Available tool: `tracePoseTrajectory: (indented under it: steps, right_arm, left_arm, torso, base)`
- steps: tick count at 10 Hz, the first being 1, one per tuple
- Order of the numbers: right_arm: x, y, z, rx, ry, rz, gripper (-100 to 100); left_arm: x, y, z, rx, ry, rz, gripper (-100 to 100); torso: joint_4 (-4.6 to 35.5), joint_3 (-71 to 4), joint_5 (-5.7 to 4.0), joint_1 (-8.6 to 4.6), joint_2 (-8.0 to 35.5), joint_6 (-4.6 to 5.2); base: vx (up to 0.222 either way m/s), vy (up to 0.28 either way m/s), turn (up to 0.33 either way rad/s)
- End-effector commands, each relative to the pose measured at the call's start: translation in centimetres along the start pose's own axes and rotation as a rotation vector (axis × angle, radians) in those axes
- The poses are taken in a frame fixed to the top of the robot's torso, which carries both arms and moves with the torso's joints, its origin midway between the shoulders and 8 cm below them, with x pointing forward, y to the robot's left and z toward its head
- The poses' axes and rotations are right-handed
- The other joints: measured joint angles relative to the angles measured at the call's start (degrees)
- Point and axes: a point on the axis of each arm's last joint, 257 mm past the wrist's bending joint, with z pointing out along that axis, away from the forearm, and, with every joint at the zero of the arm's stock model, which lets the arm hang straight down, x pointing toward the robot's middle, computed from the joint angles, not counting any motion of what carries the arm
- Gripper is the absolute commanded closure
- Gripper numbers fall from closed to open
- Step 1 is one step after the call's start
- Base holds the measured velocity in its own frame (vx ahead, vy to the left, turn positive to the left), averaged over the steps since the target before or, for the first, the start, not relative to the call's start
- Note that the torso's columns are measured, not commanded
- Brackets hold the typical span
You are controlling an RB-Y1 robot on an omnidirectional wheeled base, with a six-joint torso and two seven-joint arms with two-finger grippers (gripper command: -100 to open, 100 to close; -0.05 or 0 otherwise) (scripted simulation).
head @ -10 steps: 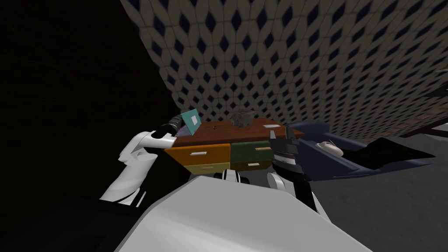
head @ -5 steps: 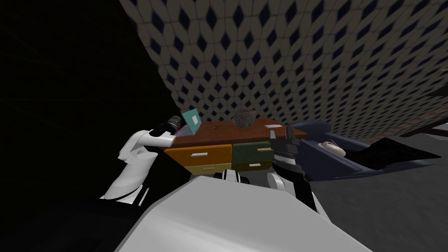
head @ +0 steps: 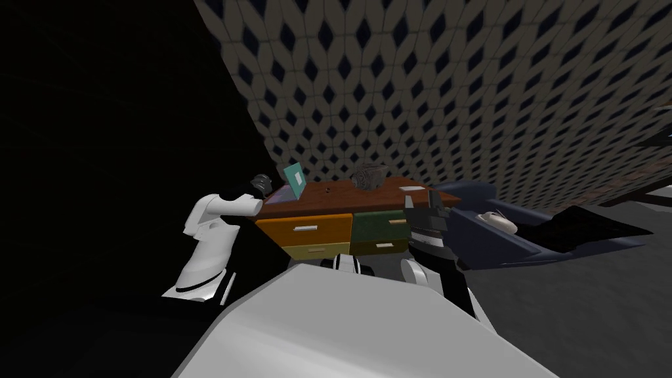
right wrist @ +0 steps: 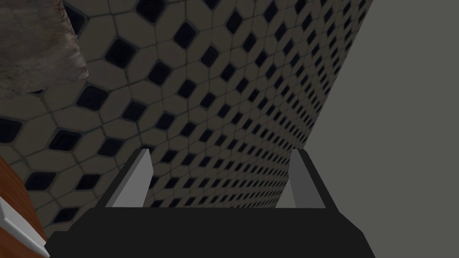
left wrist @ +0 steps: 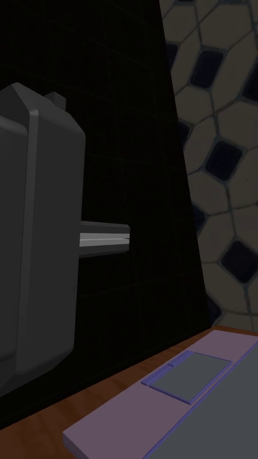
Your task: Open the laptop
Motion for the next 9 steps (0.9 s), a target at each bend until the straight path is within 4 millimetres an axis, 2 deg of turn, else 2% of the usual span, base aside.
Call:
tracePoseTrajectory:
  steps: [1, 9]
  right_arm:
    - [0.0, 0.0, 0.0, 0.000, 0.000, 0.000, 0]
    - [0.0, 0.0, 0.0, 0.000, 0.000, 0.000, 0]
  left_arm:
    - [-1.5, 0.1, 0.2, -0.009, -0.043, 0.044, -100]
    - [-7.6, -0.6, 0.2, -0.035, -0.224, 0.256, -100]
  torso:
    - [-0.01, -0.03, -0.03, -0.09, -0.05, 0.00]
    - [0.01, 0.01, -0.03, 0.00, 0.03, 0.08]
  base:
    - [-0.008, -0.042, -0.144]
    - [0.018, -0.098, -0.120]
